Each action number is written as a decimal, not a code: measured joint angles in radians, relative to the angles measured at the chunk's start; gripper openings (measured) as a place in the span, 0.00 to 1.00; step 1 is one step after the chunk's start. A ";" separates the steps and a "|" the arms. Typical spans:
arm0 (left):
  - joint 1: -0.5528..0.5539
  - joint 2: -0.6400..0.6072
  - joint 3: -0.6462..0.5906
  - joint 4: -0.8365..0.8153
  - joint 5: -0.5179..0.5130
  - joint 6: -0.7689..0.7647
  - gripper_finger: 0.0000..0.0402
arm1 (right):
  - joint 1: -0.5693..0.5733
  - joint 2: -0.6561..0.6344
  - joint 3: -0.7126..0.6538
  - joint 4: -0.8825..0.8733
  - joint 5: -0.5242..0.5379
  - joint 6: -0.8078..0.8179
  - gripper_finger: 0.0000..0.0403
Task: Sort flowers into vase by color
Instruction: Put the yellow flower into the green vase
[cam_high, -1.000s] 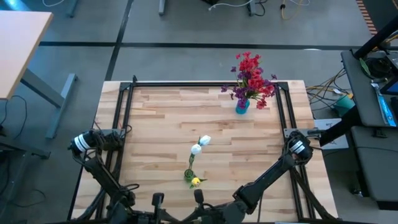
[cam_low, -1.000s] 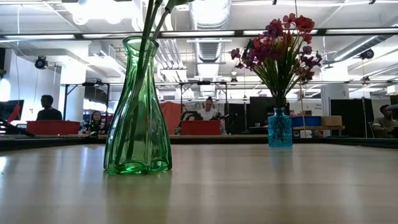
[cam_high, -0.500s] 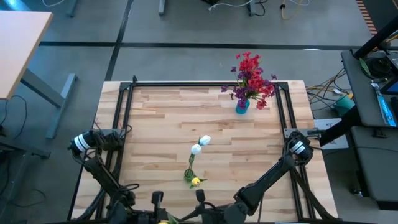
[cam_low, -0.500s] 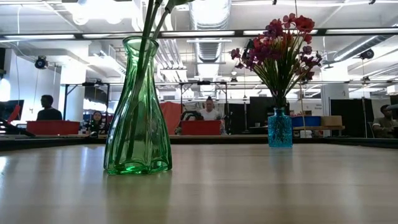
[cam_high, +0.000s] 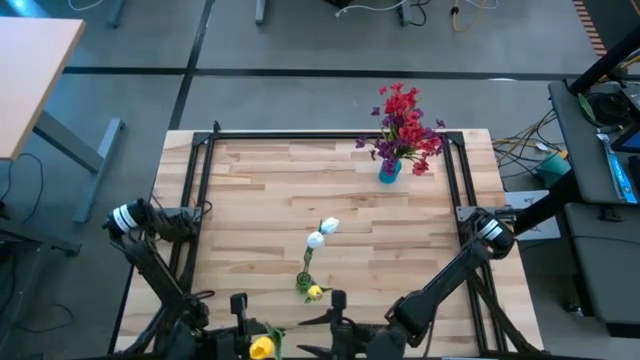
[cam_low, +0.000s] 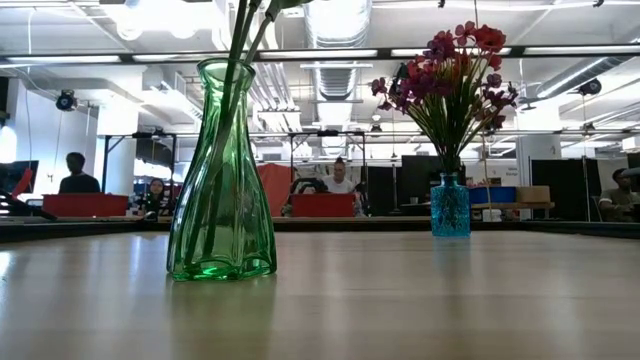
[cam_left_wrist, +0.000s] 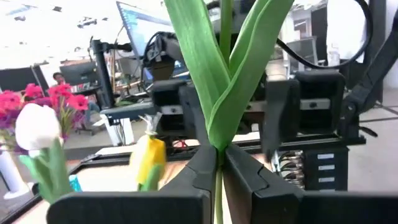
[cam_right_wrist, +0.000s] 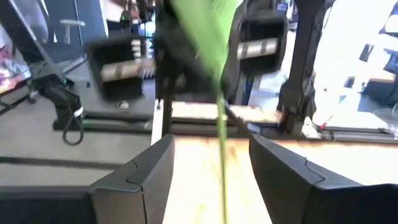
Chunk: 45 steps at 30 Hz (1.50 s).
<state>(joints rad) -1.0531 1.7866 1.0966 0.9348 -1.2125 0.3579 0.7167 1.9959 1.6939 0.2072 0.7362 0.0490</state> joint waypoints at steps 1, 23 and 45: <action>-0.005 -0.018 0.000 -0.027 -0.003 -0.014 0.00 | 0.003 -0.013 0.000 -0.036 -0.001 0.027 0.50; 0.162 -0.352 0.000 -0.774 0.206 -0.314 0.00 | 0.113 -0.108 0.000 -0.337 -0.082 0.245 0.53; 0.259 -0.382 -0.006 -0.920 0.284 -0.431 0.00 | 0.112 -0.107 -0.002 -0.368 -0.081 0.285 0.53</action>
<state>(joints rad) -0.7938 1.4048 1.0904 0.0145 -0.9287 -0.0727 0.8284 1.8889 1.6924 -0.1604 0.6552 0.3336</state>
